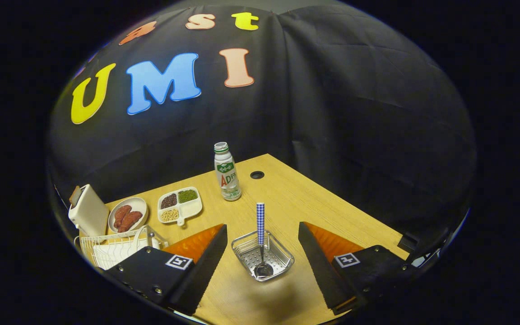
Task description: Take the plate from the dish rack, then take the spoon from the basket and place it into the plate.
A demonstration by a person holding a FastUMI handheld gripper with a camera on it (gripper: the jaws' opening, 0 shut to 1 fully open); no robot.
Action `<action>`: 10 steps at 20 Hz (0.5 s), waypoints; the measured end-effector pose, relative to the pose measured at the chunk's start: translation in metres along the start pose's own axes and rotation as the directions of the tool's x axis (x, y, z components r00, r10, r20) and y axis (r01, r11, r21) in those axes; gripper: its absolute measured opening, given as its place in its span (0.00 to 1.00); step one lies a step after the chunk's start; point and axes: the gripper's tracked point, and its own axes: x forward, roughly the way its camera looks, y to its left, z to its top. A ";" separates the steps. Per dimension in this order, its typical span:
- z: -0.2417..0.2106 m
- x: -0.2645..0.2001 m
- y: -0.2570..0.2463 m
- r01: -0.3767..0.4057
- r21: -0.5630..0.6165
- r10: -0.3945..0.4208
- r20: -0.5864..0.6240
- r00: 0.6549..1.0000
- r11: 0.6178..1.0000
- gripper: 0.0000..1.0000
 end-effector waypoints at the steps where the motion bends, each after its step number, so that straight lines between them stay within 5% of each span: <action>1: 0.001 0.012 -0.002 0.008 0.005 -0.007 -0.008 1.000 1.000 0.98; 10: -0.020 0.085 0.004 -0.006 0.000 0.006 -0.102 0.995 1.000 0.93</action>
